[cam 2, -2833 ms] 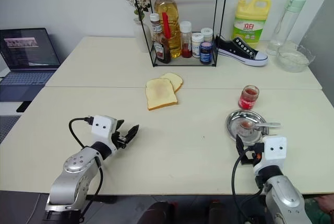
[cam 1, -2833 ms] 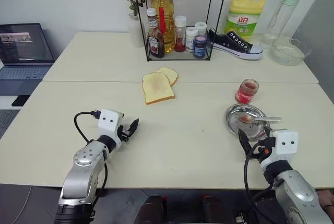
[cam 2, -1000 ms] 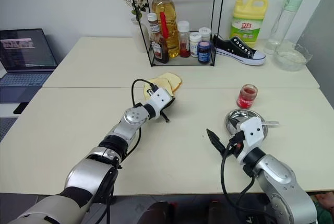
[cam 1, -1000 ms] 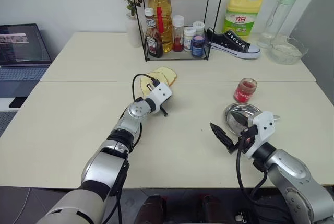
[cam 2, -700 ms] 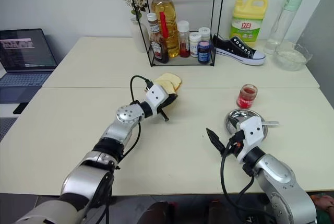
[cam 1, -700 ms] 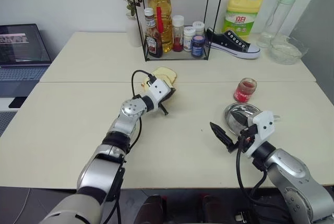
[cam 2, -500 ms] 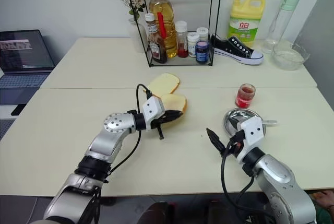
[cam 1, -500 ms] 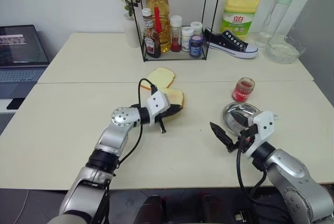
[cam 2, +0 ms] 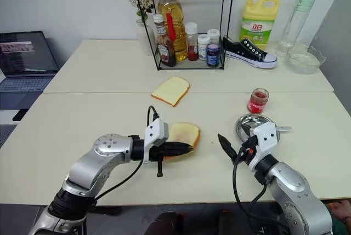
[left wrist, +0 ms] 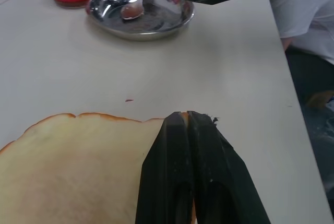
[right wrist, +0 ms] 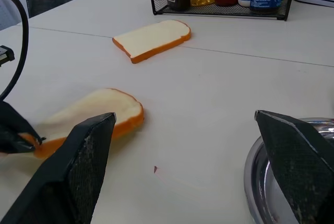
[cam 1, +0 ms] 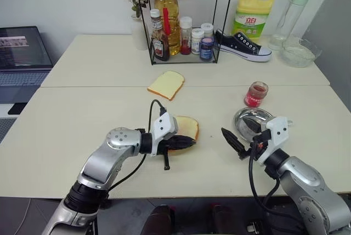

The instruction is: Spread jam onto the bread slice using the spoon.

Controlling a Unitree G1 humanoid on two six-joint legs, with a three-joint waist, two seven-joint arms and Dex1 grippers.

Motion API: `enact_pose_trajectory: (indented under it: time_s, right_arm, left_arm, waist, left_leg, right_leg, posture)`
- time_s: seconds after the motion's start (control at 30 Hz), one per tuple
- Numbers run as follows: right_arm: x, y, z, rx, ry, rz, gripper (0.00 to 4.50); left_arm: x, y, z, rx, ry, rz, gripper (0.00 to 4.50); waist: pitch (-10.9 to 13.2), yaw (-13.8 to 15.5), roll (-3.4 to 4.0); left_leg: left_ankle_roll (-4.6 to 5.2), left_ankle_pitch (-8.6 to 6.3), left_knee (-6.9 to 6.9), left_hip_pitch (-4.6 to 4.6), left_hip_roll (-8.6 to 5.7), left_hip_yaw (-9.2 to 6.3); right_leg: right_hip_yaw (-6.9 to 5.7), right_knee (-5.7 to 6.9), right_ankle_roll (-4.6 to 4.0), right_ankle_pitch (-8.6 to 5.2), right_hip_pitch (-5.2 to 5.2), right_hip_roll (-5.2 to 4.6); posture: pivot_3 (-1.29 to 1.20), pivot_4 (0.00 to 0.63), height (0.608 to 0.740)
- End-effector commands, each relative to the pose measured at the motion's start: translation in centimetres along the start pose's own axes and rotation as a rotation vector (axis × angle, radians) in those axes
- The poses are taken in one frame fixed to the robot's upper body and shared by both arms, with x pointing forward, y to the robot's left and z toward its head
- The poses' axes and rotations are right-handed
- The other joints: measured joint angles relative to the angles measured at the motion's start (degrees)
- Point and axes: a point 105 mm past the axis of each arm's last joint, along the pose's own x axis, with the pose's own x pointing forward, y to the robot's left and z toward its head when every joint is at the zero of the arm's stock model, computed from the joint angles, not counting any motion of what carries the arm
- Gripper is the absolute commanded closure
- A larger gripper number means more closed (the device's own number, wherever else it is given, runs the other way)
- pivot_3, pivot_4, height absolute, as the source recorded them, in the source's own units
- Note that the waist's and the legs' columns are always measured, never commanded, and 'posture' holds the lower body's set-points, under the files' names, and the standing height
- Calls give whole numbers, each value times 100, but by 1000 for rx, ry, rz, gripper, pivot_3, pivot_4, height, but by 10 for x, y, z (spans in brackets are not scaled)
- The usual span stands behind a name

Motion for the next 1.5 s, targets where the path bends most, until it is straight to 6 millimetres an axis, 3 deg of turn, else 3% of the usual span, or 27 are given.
enact_pose_trajectory:
  time_s: [0.03,0.23,0.53,0.63,0.87,1.03,1.13,1.27,1.4,1.5]
  right_arm:
    - [-4,-1,13,-24,-46,0,0]
    - [-5,-4,12,-31,-45,-12,0]
    - [-9,-6,11,-34,-41,-25,0]
    - [-10,-7,11,-33,-40,-28,0]
    - [-18,-15,12,-16,-48,-99,0]
    - [-41,-27,9,89,-59,-231,0]
    - [-53,-38,7,157,-64,-295,0]
    - [-75,-74,-2,338,-117,-462,0]
    - [-80,-109,-19,484,-143,-569,0]
    - [-72,-124,-30,601,-187,-576,0]
  left_arm:
    - [5,-3,9,48,-16,-18,4463]
    - [20,11,-4,66,8,33,4463]
    - [27,1,-8,59,-3,-41,4463]
    - [20,-4,-3,31,-22,-89,3914]
    - [-20,2,5,-35,5,-89,1660]
    - [-53,6,41,-128,-81,-72,54]
    - [-59,14,61,-113,-126,-46,20]
    - [-49,32,71,26,-143,15,20]
    - [-28,32,72,88,-151,-14,20]
    - [-16,28,72,108,-169,-38,20]
  waist:
    - [0,0,0]
    - [0,16,0]
    - [0,11,0]
    - [0,6,0]
    - [1,3,1]
    - [4,18,5]
    - [4,55,5]
    - [4,76,5]
    - [4,67,5]
    - [4,50,7]
  left_leg:
    - [0,0,0,0,0,0]
    - [0,0,2,0,-1,0]
    - [1,0,2,0,-1,1]
    - [1,0,2,0,0,0]
    - [1,0,2,0,1,-1]
    - [1,-1,0,-2,3,-3]
    - [1,-1,7,-1,2,-2]
    - [1,-1,7,2,0,0]
    - [2,-1,7,3,-1,8]
    - [2,-1,6,3,1,9]
  right_leg:
    - [0,0,0,0,0,0]
    - [-1,0,0,0,2,0]
    - [1,0,0,0,1,0]
    - [0,0,0,0,1,0]
    - [0,-1,0,0,0,0]
    - [-1,-3,-1,-1,-1,-1]
    - [-3,-4,0,-1,5,-2]
    - [-1,-2,0,-1,7,-1]
    - [6,-3,-1,0,8,-1]
    - [6,-1,-1,0,5,0]
  posture:
    - [0,150,740]
    - [0,150,740]
    - [0,150,740]
    - [0,150,740]
    - [0,150,740]
    - [0,150,740]
    - [0,150,740]
    - [0,150,740]
    - [0,150,740]
    - [0,150,740]
